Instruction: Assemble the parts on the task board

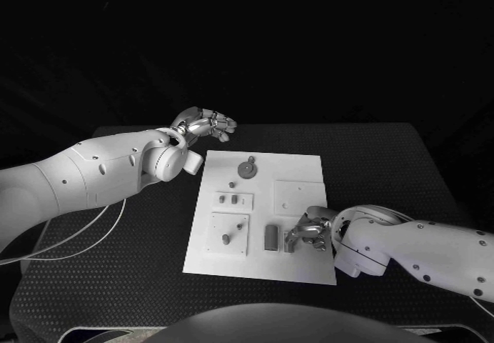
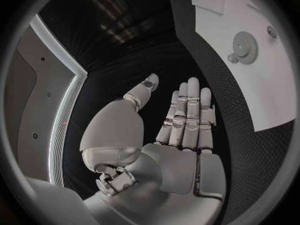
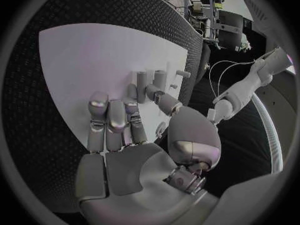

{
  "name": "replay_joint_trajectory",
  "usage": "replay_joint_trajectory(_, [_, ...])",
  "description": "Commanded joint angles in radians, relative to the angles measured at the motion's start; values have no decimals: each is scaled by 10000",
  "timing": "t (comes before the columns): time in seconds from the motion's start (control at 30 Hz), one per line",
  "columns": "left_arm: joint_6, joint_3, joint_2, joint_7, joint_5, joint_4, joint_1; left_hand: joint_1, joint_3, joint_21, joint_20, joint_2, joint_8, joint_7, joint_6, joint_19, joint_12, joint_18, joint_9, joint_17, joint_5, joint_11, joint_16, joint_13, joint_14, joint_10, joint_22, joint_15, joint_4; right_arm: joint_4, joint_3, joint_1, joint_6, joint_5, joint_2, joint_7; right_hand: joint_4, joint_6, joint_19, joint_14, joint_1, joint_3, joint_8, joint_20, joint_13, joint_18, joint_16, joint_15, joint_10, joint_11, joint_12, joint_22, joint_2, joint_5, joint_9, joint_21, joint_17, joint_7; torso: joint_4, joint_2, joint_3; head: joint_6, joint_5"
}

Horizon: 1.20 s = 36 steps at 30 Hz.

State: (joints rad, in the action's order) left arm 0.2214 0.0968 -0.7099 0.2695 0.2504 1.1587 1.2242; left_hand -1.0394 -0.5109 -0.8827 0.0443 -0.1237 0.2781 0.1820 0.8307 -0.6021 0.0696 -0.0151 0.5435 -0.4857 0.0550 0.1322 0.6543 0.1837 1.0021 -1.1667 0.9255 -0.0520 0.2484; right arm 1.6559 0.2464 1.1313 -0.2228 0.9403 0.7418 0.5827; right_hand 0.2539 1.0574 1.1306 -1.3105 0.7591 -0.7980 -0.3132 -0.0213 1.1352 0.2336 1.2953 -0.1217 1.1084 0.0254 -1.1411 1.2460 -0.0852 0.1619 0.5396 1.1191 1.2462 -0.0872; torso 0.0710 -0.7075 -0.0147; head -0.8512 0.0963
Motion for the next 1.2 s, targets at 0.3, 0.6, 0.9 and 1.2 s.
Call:
replay_joint_trajectory(0.3, [-117,-7,22,48,45,18,16,61,8,55,-17,-42,60,-4,-59,8,45,-121,17,-19,-56,-17,-73,-10,30,-16,16,-39,-56,37,-5,-13,197,-130,-79,-234,-192,58,7,-51,-168,206,46,-65,26,282,-32,2,49,-25,82,-57,-250,-694,-33,53,46,13,3,1,-2,-27,29])
replay_joint_trajectory(0.6, [-118,-7,26,41,48,11,16,61,7,58,-17,-45,60,-4,-61,9,43,-121,17,-24,-56,-16,-78,-11,26,-13,18,-40,-59,39,-5,-13,166,-34,-78,-351,-168,50,-1,-36,-127,195,53,-76,31,282,-51,0,46,-24,85,-62,-275,-735,-39,56,33,14,0,-5,-8,-24,36])
replay_joint_trajectory(0.9, [-119,-7,28,39,52,6,16,58,5,60,-17,-45,60,-3,-64,11,41,-121,17,-30,-56,-15,-84,-12,25,-10,20,-40,-62,41,-5,-13,251,180,-66,-467,-140,24,-27,3,-111,260,73,-84,43,282,-94,10,23,-38,99,-77,-514,-815,-51,56,13,-1,5,-1,-8,-22,42])
replay_joint_trajectory(1.2, [-119,-7,25,34,55,-4,16,52,1,62,-17,-45,61,-3,-66,11,40,-122,18,-36,-56,-14,-88,-13,24,-9,23,-41,-62,58,-5,-13,210,402,-31,-590,-107,2,-40,37,-32,486,82,-98,63,282,-137,19,4,-47,105,-102,-858,-850,-55,68,-3,-10,4,2,-9,-47,59])
